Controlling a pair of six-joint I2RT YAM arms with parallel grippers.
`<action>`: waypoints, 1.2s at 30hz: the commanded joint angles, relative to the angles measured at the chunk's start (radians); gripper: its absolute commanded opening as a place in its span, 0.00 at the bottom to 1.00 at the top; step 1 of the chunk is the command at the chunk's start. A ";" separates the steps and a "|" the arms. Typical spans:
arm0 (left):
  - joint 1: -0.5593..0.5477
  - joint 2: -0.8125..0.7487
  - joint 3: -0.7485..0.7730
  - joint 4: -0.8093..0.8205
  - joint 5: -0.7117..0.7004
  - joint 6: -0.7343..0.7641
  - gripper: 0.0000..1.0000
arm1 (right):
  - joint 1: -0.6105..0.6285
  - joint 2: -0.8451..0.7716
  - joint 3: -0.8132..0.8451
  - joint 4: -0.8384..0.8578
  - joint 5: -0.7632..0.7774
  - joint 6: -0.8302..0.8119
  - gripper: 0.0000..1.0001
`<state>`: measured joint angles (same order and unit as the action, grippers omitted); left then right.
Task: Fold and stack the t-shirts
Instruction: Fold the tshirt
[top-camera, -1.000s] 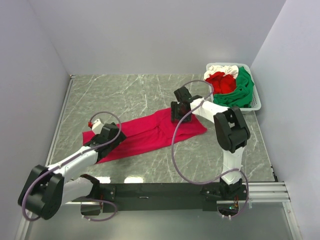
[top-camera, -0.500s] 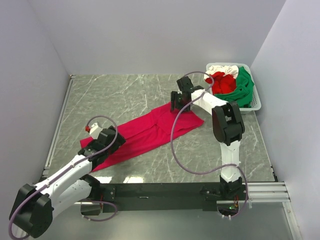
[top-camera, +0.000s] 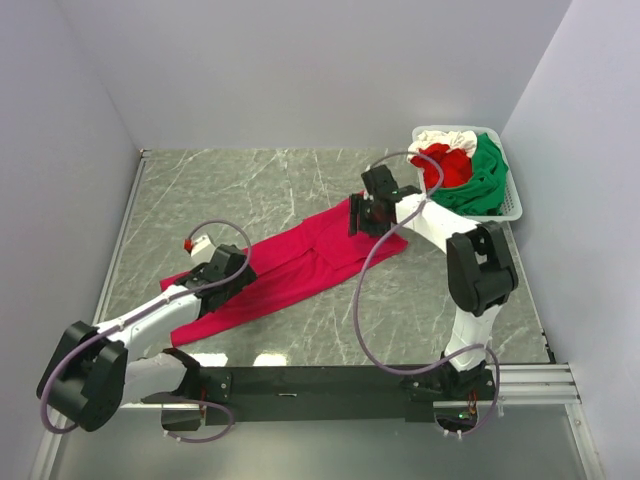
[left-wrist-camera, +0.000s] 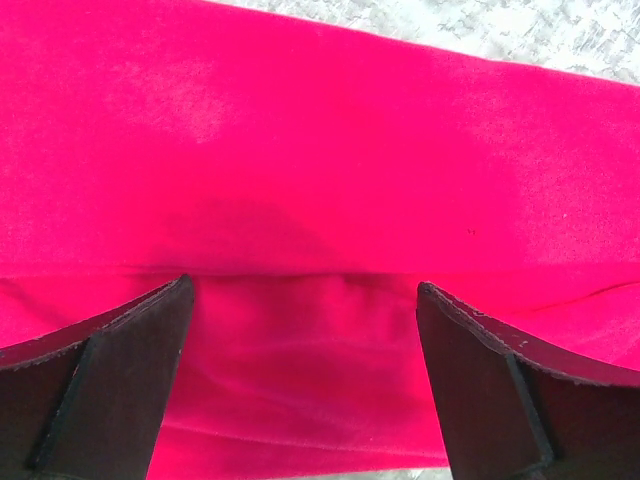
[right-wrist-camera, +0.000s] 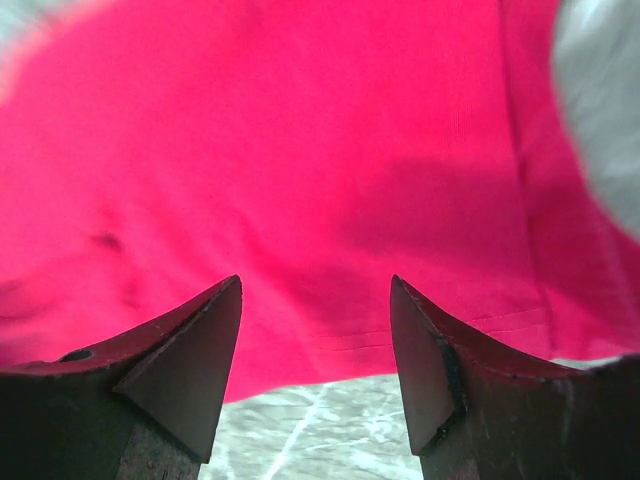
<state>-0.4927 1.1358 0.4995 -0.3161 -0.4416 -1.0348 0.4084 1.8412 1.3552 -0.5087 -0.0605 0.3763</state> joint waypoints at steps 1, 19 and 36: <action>-0.009 0.024 0.004 0.077 0.003 0.015 0.99 | 0.006 0.048 -0.039 0.007 0.008 0.019 0.68; -0.193 -0.168 -0.171 0.051 0.030 -0.280 0.99 | -0.082 0.320 0.228 -0.072 -0.072 -0.008 0.68; -0.630 0.136 0.037 0.207 0.061 -0.420 0.99 | -0.125 0.711 0.950 -0.306 -0.038 0.018 0.68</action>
<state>-1.0588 1.2213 0.4717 -0.1013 -0.4248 -1.4197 0.3088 2.4981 2.2330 -0.7578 -0.1055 0.3847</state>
